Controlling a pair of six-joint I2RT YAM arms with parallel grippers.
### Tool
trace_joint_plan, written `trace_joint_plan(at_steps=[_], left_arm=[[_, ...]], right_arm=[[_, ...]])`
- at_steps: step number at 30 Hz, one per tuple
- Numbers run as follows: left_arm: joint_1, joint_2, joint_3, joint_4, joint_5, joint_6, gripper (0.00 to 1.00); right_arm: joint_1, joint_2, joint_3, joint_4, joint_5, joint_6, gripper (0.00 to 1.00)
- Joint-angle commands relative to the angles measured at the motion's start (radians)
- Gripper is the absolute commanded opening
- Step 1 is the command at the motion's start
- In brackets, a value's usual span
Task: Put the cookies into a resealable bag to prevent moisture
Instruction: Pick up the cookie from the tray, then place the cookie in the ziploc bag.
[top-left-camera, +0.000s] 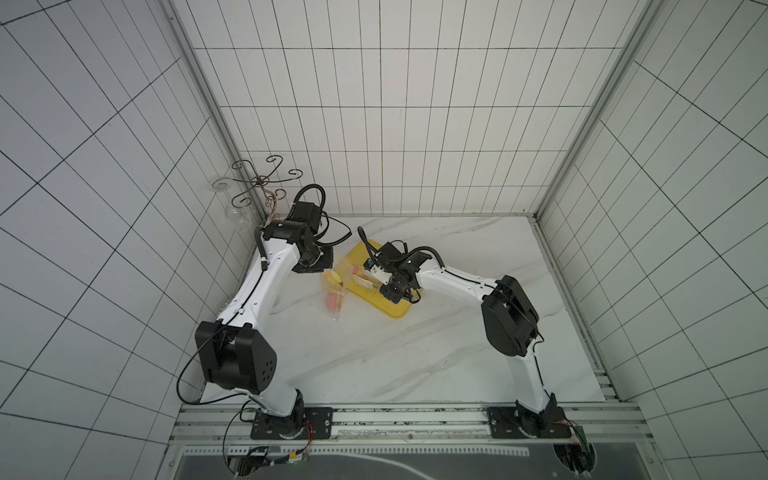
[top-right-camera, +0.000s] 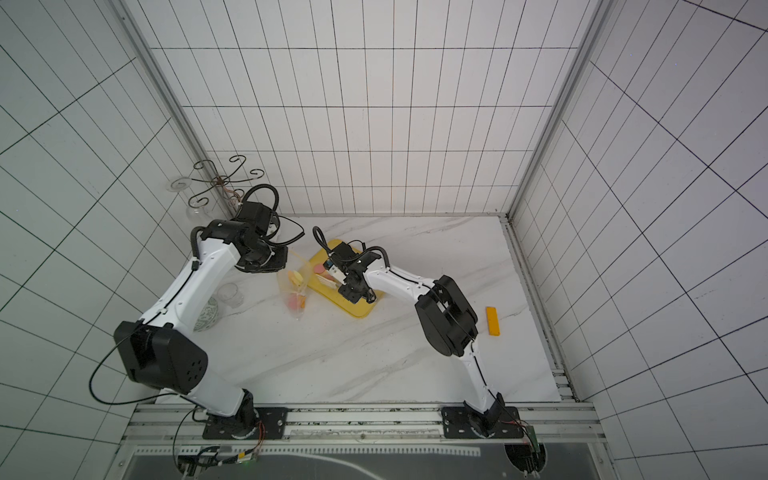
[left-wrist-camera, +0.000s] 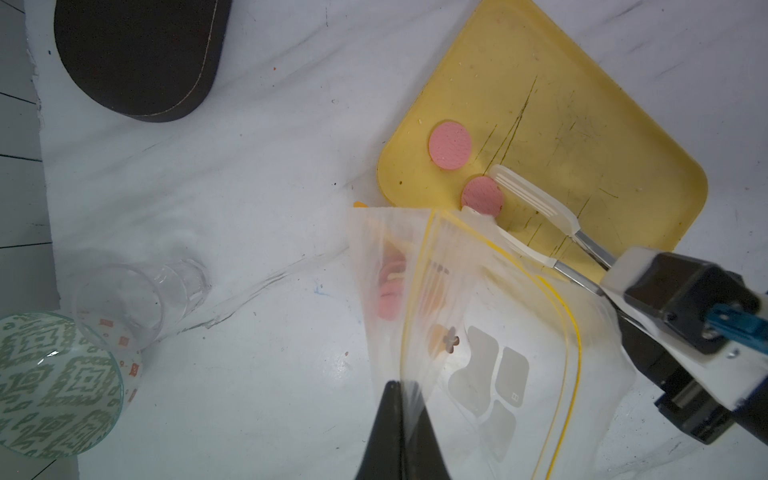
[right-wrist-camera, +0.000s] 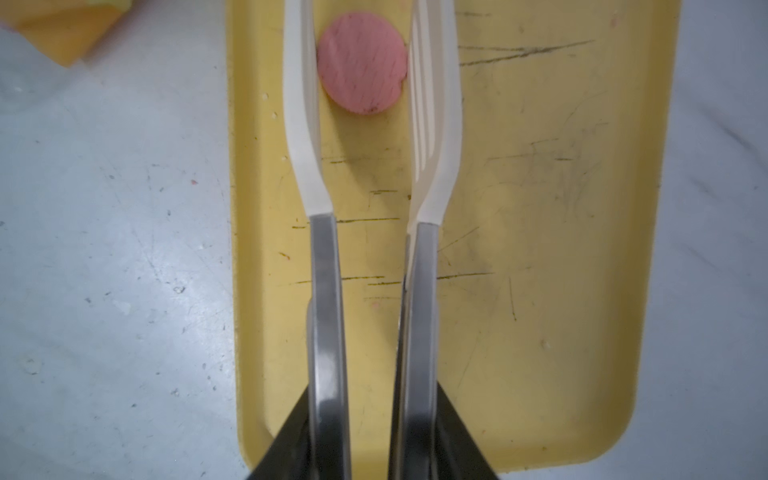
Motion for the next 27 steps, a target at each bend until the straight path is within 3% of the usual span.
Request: trace_joint_plan(at_steps=[1, 7, 15, 27], left_arm=[[-0.009, 0.018, 0.002, 0.022, 0.022, 0.007, 0.0], [-0.025, 0.041, 0.019, 0.027, 0.037, 0.006, 0.0], [-0.043, 0.074, 0.049, 0.032, 0.051, 0.0, 0.0], [-0.046, 0.061, 0.05, 0.038, 0.134, -0.022, 0.0]], right_arm=[[-0.017, -0.132, -0.015, 0.006, 0.008, 0.029, 0.38], [-0.035, -0.303, -0.134, 0.002, -0.023, 0.067, 0.38], [-0.028, -0.489, -0.18, -0.003, -0.138, 0.118, 0.38], [0.025, -0.424, -0.148, 0.024, -0.248, 0.125, 0.38]])
